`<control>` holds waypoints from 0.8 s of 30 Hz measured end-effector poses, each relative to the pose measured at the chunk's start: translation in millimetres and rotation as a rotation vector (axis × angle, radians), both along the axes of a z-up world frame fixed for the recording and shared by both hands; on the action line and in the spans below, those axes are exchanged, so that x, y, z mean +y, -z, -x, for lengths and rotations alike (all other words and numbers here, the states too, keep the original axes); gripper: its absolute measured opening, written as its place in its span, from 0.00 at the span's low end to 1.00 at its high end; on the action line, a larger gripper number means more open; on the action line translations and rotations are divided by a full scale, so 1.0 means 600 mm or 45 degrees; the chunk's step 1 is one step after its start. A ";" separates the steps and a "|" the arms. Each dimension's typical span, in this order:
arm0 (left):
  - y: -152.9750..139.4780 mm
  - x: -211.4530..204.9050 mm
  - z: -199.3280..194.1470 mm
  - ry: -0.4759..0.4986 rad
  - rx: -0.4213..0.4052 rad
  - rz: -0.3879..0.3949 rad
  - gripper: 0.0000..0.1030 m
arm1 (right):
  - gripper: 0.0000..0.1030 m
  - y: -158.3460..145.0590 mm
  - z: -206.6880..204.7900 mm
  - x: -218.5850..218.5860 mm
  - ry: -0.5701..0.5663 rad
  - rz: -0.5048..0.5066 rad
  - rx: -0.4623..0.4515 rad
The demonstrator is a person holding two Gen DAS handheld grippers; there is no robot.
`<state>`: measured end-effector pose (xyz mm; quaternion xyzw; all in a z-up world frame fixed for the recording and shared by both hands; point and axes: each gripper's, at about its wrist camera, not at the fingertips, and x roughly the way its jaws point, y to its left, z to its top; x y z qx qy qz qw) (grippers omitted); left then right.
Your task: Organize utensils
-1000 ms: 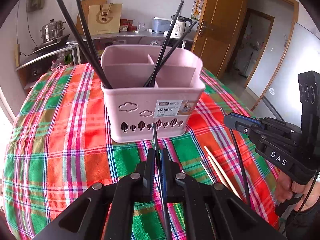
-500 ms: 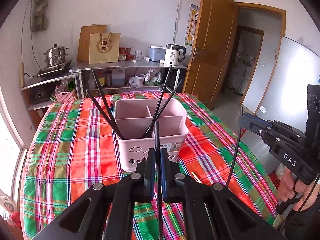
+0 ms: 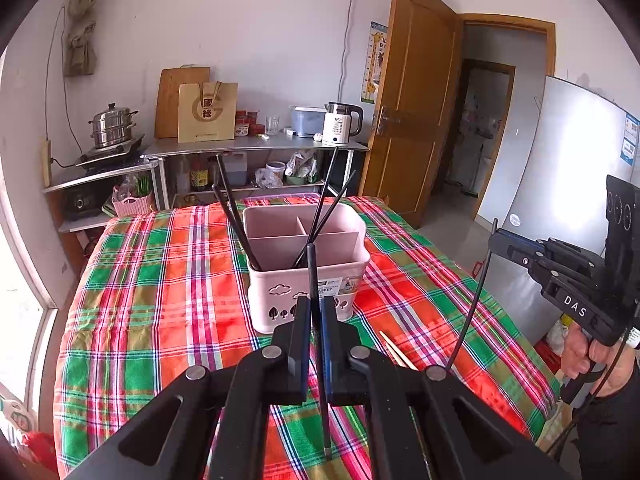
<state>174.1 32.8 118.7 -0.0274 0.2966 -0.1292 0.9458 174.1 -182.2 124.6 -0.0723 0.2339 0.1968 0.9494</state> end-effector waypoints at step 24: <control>-0.024 0.026 0.072 0.030 0.015 -0.007 0.04 | 0.03 -0.051 0.067 -0.009 -0.025 -0.046 -0.070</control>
